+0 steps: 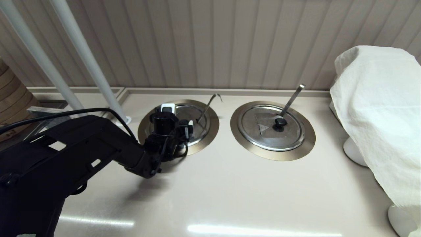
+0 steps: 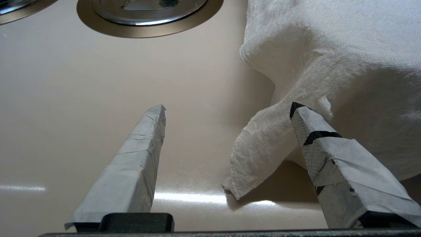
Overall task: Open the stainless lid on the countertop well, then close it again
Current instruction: Open the lid
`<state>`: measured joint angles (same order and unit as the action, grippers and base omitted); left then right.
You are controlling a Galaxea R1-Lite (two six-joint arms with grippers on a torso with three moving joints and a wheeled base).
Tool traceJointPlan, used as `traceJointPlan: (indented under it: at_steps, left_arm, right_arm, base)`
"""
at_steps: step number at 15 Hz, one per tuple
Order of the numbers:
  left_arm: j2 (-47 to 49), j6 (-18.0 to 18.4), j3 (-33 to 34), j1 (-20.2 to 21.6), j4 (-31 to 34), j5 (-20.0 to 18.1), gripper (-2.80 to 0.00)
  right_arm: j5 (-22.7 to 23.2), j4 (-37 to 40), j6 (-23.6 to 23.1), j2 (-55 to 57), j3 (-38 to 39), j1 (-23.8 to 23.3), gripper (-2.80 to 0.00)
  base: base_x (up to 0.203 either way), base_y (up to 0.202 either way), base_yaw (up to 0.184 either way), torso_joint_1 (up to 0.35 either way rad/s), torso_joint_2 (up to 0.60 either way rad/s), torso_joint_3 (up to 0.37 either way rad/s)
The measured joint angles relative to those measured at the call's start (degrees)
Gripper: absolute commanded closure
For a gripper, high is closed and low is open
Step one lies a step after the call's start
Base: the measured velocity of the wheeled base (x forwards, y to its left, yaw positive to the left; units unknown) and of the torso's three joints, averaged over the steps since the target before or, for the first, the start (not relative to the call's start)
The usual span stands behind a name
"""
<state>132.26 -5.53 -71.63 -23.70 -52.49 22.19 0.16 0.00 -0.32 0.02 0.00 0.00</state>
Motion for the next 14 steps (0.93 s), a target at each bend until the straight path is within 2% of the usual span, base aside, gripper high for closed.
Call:
traceJointPlan:
  at_steps: [3, 14]
  left_arm:
    - [0.1, 1.1, 0.2, 0.1, -2.6, 0.0, -2.80]
    - [-1.7, 0.9, -0.1, 1.3, -3.2, -0.2, -2.80]
  right_arm:
    - [0.0, 0.0, 0.0, 0.0, 0.0, 0.0, -2.80]
    - [0.0, 0.0, 0.0, 0.0, 0.0, 0.0, -2.80]
  base:
    - [0.000, 0.000, 0.000, 0.000, 0.00, 0.000]
    - [0.000, 0.000, 0.000, 0.000, 0.00, 0.000]
